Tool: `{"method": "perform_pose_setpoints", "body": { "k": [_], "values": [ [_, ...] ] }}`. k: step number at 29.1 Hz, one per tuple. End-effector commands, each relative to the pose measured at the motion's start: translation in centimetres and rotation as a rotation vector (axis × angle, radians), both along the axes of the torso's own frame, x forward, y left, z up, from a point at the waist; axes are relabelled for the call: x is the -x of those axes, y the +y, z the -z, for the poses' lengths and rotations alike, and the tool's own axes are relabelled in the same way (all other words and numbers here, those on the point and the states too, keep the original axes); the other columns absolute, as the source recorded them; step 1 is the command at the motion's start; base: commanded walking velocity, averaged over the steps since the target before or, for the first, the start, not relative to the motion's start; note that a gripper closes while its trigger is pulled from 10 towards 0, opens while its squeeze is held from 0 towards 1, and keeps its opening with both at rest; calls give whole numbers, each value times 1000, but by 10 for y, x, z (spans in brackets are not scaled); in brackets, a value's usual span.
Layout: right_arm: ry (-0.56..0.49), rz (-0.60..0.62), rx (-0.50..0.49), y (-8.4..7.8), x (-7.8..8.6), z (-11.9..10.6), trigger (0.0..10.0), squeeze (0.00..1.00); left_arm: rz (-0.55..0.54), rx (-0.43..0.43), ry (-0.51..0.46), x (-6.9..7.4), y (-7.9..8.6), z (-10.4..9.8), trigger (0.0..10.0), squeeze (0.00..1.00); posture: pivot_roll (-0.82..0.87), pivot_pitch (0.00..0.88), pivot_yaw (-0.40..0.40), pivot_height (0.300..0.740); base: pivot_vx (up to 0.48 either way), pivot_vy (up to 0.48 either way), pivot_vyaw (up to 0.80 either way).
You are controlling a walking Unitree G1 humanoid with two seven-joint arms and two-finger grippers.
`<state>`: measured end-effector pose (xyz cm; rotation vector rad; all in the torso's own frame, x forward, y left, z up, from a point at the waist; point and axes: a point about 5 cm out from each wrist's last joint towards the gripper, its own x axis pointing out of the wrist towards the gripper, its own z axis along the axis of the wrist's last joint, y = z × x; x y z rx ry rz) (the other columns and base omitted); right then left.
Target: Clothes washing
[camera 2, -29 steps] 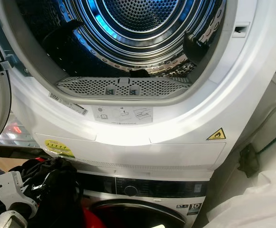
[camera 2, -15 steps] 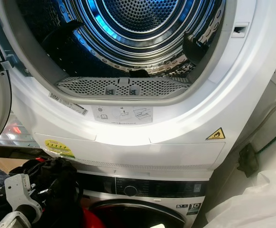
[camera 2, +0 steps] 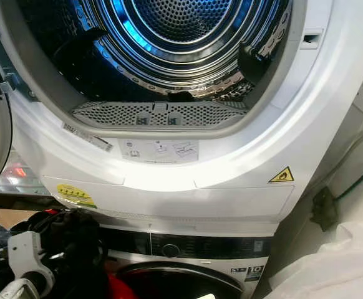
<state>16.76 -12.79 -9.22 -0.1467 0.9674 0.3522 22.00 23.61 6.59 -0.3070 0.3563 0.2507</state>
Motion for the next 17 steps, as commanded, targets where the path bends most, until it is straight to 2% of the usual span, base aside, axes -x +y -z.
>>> {"method": "perform_pose_setpoints", "body": {
  "k": [1,2,3,5,6,9,12,14,17],
  "values": [
    [3,-3,-12,5,-1,-1,10000,0,-42,-43,4,2,10,-2,10000,0,158,0,75,740,0,0,0],
    [2,-2,-12,5,-2,-1,10000,0,-63,-79,-8,1,14,-6,10000,0,158,0,77,740,0,0,0],
    [2,-2,-12,5,-2,-1,10000,0,-63,-79,-8,1,14,-6,10000,0,158,0,77,740,0,0,0],
    [1,-1,-13,5,-2,-1,10000,0,-81,-179,-48,4,21,-17,10000,0,161,0,79,740,0,0,0],
    [0,-1,-13,5,-2,-1,10000,0,-72,-201,-52,7,21,-19,10000,0,162,0,79,740,0,0,0],
    [0,-6,-11,5,-2,-1,10000,0,-102,-238,-40,19,21,-15,10000,0,161,0,80,740,0,0,0],
    [0,-10,-8,5,-2,-1,10000,0,-147,-260,-49,25,23,-16,10000,0,165,0,79,740,0,0,0],
    [3,-10,-10,6,-1,-1,10000,0,-190,-270,-52,23,31,-20,10000,0,175,0,76,740,0,0,0],
    [4,-12,-10,6,-1,-1,10000,0,-190,-279,-78,18,35,-27,10000,0,176,0,76,740,0,0,0]
  ]
}}
